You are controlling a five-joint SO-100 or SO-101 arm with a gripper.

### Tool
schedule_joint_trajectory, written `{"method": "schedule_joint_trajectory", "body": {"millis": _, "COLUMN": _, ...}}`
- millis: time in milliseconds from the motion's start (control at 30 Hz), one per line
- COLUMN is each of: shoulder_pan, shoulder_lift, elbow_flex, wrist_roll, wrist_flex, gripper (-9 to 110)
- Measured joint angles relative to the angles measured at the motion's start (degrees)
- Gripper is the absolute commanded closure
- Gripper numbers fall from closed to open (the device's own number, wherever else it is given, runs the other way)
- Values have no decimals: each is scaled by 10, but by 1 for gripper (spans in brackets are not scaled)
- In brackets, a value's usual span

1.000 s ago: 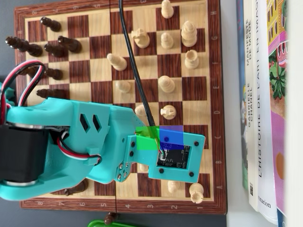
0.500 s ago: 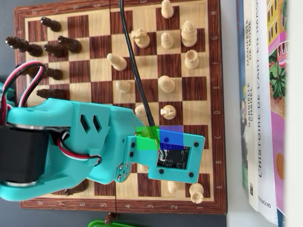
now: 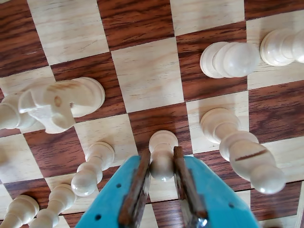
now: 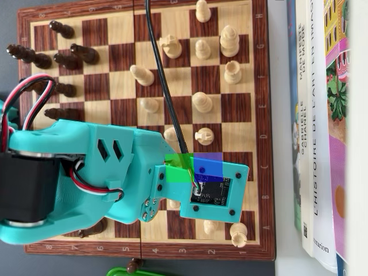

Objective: Play chess

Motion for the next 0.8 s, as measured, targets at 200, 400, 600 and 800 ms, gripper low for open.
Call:
{"method": "schedule_joint_trajectory", "body": {"millis": 200, "shoulder_pan": 0, "shoulder_lift": 0, "elbow_flex": 0, "wrist_roll": 0, "wrist_flex": 0, "gripper": 89}}
{"method": "schedule_joint_trajectory", "body": {"millis": 400, "shoulder_pan": -1, "shoulder_lift": 0, "elbow_flex": 0, "wrist_roll": 0, "wrist_flex": 0, "gripper": 89}}
{"method": "schedule_joint_trajectory", "body": {"millis": 600, "shoulder_pan": -1, "shoulder_lift": 0, "elbow_flex": 0, "wrist_roll": 0, "wrist_flex": 0, "gripper": 89}}
{"method": "schedule_joint_trajectory", "body": {"millis": 800, "shoulder_pan": -1, "shoulder_lift": 0, "elbow_flex": 0, "wrist_roll": 0, "wrist_flex": 0, "gripper": 89}}
